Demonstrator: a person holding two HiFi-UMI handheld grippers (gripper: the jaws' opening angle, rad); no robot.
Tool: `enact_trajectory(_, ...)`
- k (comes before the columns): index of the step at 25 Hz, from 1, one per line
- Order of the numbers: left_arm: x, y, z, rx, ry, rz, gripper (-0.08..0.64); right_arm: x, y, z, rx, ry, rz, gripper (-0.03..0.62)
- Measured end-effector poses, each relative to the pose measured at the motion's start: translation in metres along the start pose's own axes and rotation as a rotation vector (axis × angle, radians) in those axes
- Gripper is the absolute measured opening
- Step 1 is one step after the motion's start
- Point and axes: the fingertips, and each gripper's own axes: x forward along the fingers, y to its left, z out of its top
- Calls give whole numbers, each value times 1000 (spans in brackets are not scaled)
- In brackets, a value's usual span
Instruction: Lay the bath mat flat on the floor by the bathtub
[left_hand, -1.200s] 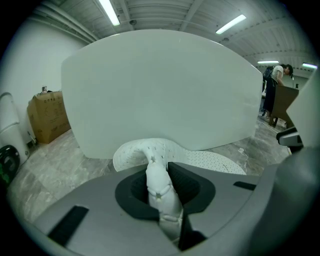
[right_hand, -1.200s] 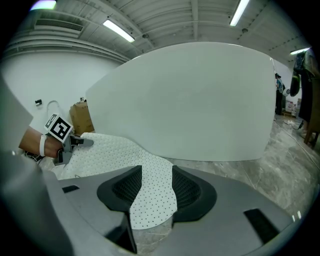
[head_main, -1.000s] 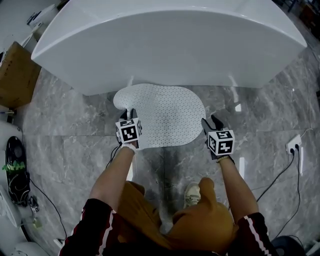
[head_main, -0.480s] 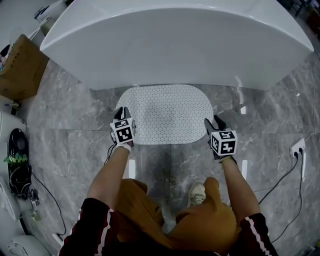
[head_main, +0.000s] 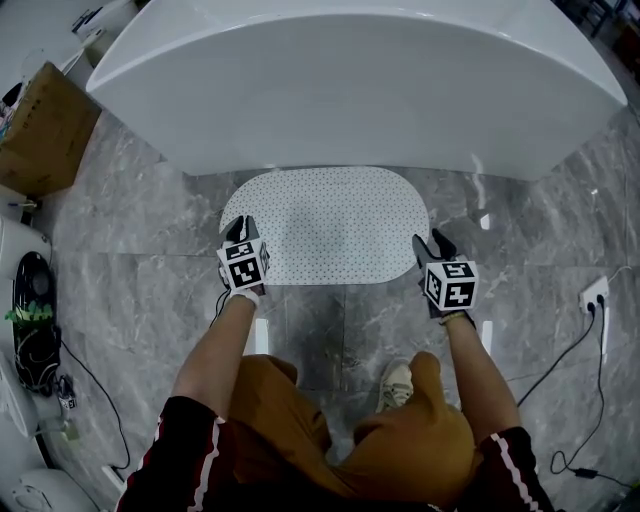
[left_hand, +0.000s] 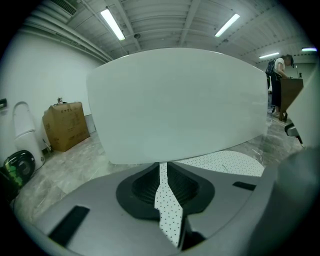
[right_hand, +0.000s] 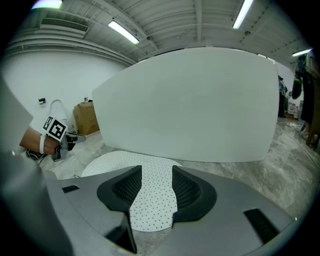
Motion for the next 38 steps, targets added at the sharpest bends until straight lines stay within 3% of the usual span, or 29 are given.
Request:
enact_trajectory(10,-29,0,40,15,-68,-56,60,-16,-5,35,18,-50,-37,212)
enact_trajectory(22,-102,16,111,-42,-178,-166,60,-76,7,106,-3,-99,-75,212)
enact_trajectory(28,-149,29,153,-121,-277,-188,52,-112,15,150,14,-167,-79,212)
enact_trajectory(32,-176,36,182,-179,-340,-202,40,-127,22,168,-31,-177,-69,210)
enact_trajectory(36,-195,32,213,-114,-378,-210,34,-147,29,193,-35,-214,-74,210)
enact_trajectory(38,-204,22,225,-81,-382,-253,27,-159,34,205,-27,-242,-78,210)
